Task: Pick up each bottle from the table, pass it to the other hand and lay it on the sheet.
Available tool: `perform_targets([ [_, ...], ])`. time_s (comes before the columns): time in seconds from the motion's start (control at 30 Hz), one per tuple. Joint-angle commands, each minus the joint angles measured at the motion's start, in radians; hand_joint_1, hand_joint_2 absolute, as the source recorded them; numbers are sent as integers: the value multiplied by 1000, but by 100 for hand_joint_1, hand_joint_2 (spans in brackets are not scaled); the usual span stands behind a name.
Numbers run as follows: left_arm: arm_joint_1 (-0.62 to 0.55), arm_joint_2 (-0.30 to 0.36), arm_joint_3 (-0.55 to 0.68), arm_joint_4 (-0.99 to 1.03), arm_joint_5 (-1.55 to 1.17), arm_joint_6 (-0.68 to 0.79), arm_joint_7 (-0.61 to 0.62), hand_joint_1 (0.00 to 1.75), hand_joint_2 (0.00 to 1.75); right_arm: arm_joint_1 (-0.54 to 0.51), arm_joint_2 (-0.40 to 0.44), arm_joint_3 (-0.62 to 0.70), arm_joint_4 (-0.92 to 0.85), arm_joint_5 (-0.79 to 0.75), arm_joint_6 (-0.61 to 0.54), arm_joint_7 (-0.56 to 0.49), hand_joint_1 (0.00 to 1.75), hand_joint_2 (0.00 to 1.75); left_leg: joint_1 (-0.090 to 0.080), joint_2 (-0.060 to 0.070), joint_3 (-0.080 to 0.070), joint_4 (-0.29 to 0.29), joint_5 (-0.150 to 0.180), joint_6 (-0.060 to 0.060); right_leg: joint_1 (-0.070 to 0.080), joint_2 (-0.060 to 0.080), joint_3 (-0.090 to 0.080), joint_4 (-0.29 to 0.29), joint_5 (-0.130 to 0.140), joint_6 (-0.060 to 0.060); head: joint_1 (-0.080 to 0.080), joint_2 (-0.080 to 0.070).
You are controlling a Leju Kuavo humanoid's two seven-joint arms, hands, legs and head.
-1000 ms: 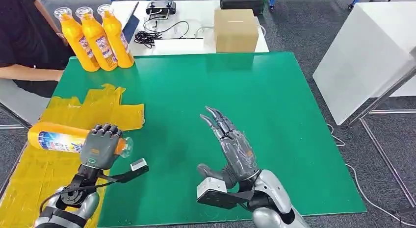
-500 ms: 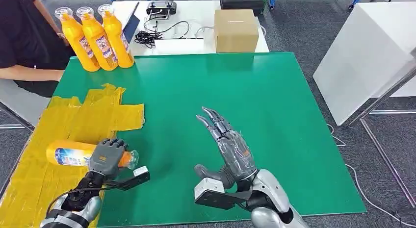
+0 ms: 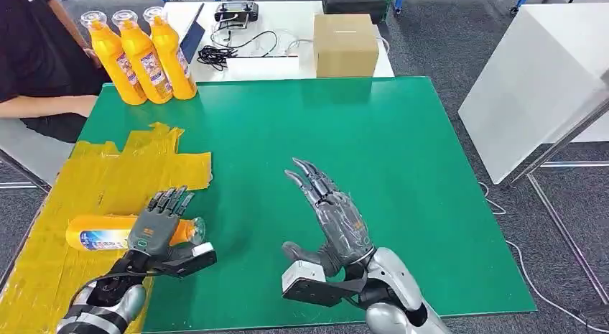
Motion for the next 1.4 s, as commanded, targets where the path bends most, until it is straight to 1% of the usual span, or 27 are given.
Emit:
perform_targets([
  [0.03, -3, 4, -5, -4, 36, 3, -16, 0, 0, -40, 2, 14, 53, -2, 3, 3, 0, 0, 0, 2, 2, -1, -1, -1, 0, 1, 2, -1, 0, 0, 0, 0],
  [0.07, 6, -3, 12, -19, 87, 15, -45, 0, 0, -39, 1, 14, 53, -2, 2, 3, 0, 0, 1, 2, 4, -1, -1, -1, 1, 2, 3, -1, 0, 0, 0, 0],
  [0.1, 11, -2, 19, -34, 84, 30, -44, 0, 0, -38, 0, 14, 53, -2, 1, 3, 0, 0, 1, 3, 4, -1, -2, -1, 1, 2, 4, -2, -1, 0, 0, 0],
  [0.2, 44, -17, 68, -124, 174, 101, -115, 0, 0, -32, -7, 13, 53, -3, -6, 2, 0, 0, 0, 2, 3, -1, -1, -1, 0, 2, 3, -1, 0, 0, 0, 0],
  [0.27, 60, -29, 100, -196, 283, 124, -194, 0, 0, -27, -12, 13, 53, -4, -10, 0, 0, 0, 0, 2, 2, 0, -1, 0, 0, 2, 2, -1, 0, 0, 0, 0],
  [0.3, 70, -42, 128, -253, 411, 113, -263, 0, 0, -24, -15, 14, 53, -4, -13, 0, 0, 0, 1, 2, 2, 0, -2, -1, 1, 2, 2, -1, 0, 0, 0, 0],
  [0.4, 71, -77, 208, -368, 668, 55, -380, 0, 0, -14, -19, 17, 54, -5, -21, -3, 0, 0, 1, 1, 0, 1, -1, -1, 1, 0, 1, 0, -1, 0, 0, 0],
  [0.5, 71, -77, 208, -368, 668, 55, -380, 0, 0, -14, -19, 17, 54, -5, -21, -3, 0, 0, 1, 1, 0, 1, -1, -1, 1, 0, 1, 0, -1, 0, 0, 0],
  [0.67, 62, -86, 242, -381, 690, 28, -385, 0, 0, -14, -18, 22, 58, -5, -25, -4, 0, 0, 1, 0, 0, 1, -1, -1, 1, 0, 1, 0, -1, 0, 0, 0],
  [0.7, 62, -101, 254, -383, 731, 26, -416, 0, 0, -14, -18, 21, 57, -5, -27, -4, 0, 0, 1, 2, 1, 0, -1, -1, 1, 1, 1, -1, 0, 0, 0, 0],
  [0.73, 52, -108, 276, -390, 815, -6, -458, 0, 0, -14, -18, 25, 60, -6, -27, -8, 0, 0, 2, 3, 4, 0, -2, -2, 2, 2, 4, -2, -1, 0, 0, 0],
  [0.77, 38, -113, 299, -400, 866, -28, -460, 0, 0, -14, -17, 28, 64, -6, -28, -9, 0, 0, 0, 0, 1, -1, 0, -1, 0, 0, 1, -1, 0, 0, 0, 0],
  [0.8, 25, -115, 319, -413, 942, -83, -469, 0, 0, -14, -16, 32, 68, -6, -28, -12, 0, 0, 0, 0, 2, -1, -1, -1, 0, 0, 2, -1, -1, 0, 0, 0],
  [0.83, 9, -111, 337, -415, 974, -110, -459, 0, 0, -13, -14, 35, 73, -6, -29, -12, 0, 0, 2, 1, 1, 0, -1, -1, 1, 0, 2, -1, -1, 0, 0, 0],
  [0.87, -8, -116, 364, -423, 1045, -178, -453, 0, 0, -12, -13, 39, 80, -7, -31, -14, 0, 0, 2, 1, 2, 0, -1, -1, 2, 0, 2, -1, -1, 0, 0, 0],
  [0.9, -17, -120, 380, -426, 1087, -223, -447, 0, 0, -13, -12, 42, 86, -7, -32, -16, 0, 0, 1, 0, 0, 1, -1, -1, 1, 0, 1, 0, -1, 0, 0, 0],
  [0.97, -21, -133, 397, -432, 1138, -295, -440, 0, 0, -19, -8, 44, 98, -12, -35, -19, 0, 0, 2, 1, 2, 1, -2, -1, 2, 0, 3, -1, -1, 0, 0, 0],
  [1.03, -2, -148, 400, -445, 1194, -370, -436, 0, 0, -19, -3, 40, 102, -13, -42, -21, 0, 0, 2, 1, 2, 0, -1, -1, 2, 0, 3, -1, -1, 0, 0, 0],
  [1.1, 43, -184, 401, -497, 1283, -440, -433, 0, 0, 11, 7, 22, 83, 4, -77, -37, 0, 0, 1, 2, 3, -1, -1, -1, 0, 1, 2, -1, 0, 0, 0, 0],
  [1.17, 108, -219, 367, -583, 1361, -503, -408, 0, 0, 71, 38, -14, 51, 24, -159, -65, 0, 0, 1, 1, 2, -1, -1, -1, 0, 1, 3, -2, 0, 0, 0, 0],
  [1.2, 143, -236, 340, -627, 1369, -511, -403, 0, 0, 106, 62, -37, 31, -14, -207, -103, 0, 0, 1, 2, 5, -1, -2, -1, 1, 1, 6, -3, -1, 0, 0, 0],
  [1.23, 180, -251, 300, -674, 1387, -533, -405, 0, 0, 143, 95, -62, 8, -70, -259, -153, 0, 0, 0, 0, 2, -1, -1, 0, 0, -1, 3, -2, -1, 0, 0, 0],
  [1.27, 233, -275, 241, -733, 1376, -517, -412, 0, 0, 183, 115, -75, -19, -84, -303, -197, 0, 0, 0, 0, 4, -1, -2, 0, 0, -1, 4, -3, -2, 1, 0, 0],
  [1.3, 256, -282, 194, -759, 1386, -511, -413, 0, 0, 202, 133, -84, -35, -96, -344, -228, 0, 0, 1, 1, 5, -1, -3, -1, 1, 0, 6, -3, -2, 0, 0, 0],
  [1.33, 270, -280, 154, -776, 1385, -479, -414, 0, 0, 213, 148, -91, -45, -86, -382, -243, 0, 0, 0, 0, 2, -1, -3, 0, 0, -1, 3, -2, -2, 1, 0, 0],
  [1.37, 286, -274, 103, -789, 1402, -475, -404, 0, 0, 216, 146, -85, -48, -24, -400, -221, 0, 0, 0, -2, 4, 0, -4, 0, 0, -3, 5, -2, -4, 1, 0, 0],
  [1.4, 297, -266, 75, -793, 1400, -469, -406, 0, 0, 216, 145, -84, -49, -12, -408, -213, 0, 0, 0, -2, 0, 0, -2, 0, 0, -2, 1, -1, -2, 0, 0, 0],
])
